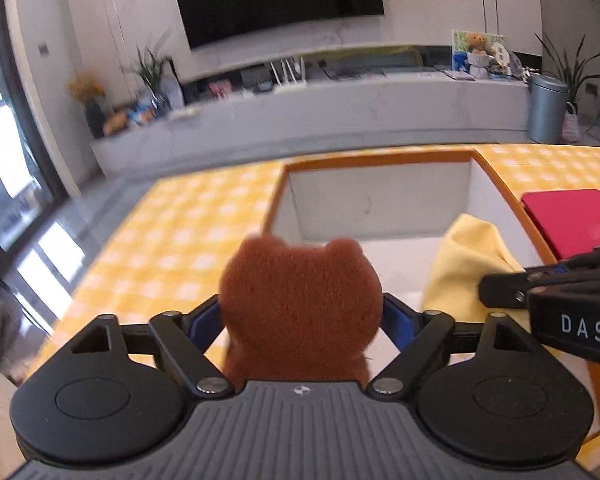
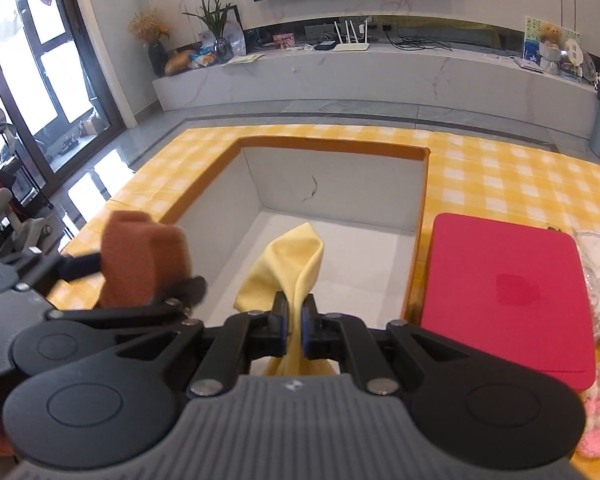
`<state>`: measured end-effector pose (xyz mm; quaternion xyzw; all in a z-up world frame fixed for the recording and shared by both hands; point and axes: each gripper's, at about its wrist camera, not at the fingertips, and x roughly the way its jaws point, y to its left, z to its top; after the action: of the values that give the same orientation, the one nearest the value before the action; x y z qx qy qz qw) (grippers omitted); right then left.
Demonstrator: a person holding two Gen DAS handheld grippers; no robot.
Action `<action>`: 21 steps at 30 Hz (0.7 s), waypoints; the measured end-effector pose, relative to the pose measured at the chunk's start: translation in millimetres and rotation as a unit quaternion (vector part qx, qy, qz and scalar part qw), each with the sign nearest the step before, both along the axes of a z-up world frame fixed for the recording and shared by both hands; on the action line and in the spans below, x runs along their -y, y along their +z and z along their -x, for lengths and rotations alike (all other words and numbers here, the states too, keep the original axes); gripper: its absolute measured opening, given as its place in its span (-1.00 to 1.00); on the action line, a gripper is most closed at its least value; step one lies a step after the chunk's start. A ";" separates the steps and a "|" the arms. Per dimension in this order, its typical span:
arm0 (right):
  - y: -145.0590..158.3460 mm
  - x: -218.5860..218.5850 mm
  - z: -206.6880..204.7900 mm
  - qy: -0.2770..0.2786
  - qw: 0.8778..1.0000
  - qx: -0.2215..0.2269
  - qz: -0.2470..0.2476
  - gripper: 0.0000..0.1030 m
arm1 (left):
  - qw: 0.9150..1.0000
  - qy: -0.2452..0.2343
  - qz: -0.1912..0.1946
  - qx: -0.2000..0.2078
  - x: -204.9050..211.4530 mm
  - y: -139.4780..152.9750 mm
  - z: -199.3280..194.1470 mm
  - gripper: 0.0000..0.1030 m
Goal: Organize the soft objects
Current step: 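Carry the sponge into the white box and open the left tool while the right tool drops the cloth there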
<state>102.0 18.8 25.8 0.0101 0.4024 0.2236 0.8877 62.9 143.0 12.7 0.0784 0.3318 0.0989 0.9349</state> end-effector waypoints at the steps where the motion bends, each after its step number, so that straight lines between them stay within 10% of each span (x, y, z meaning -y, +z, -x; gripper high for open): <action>1: -0.6 0.6 0.4 0.001 1.000 0.000 0.002 -0.92 | 1.000 0.007 -0.008 0.009 0.5 3.2 2.3 0.95; 7: -5.5 2.2 -0.4 -0.001 1.000 -0.011 0.006 -0.92 | 0.996 -0.002 0.040 0.079 -8.1 26.6 23.1 1.00; 21: -17.7 -30.8 -2.9 0.041 0.997 -0.056 -0.017 -0.91 | 0.991 0.054 0.084 0.093 -45.2 31.8 24.0 1.00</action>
<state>104.9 49.6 8.1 0.0210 0.4478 0.2660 0.8534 38.9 188.2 44.5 -0.0282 0.2542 0.1273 0.9583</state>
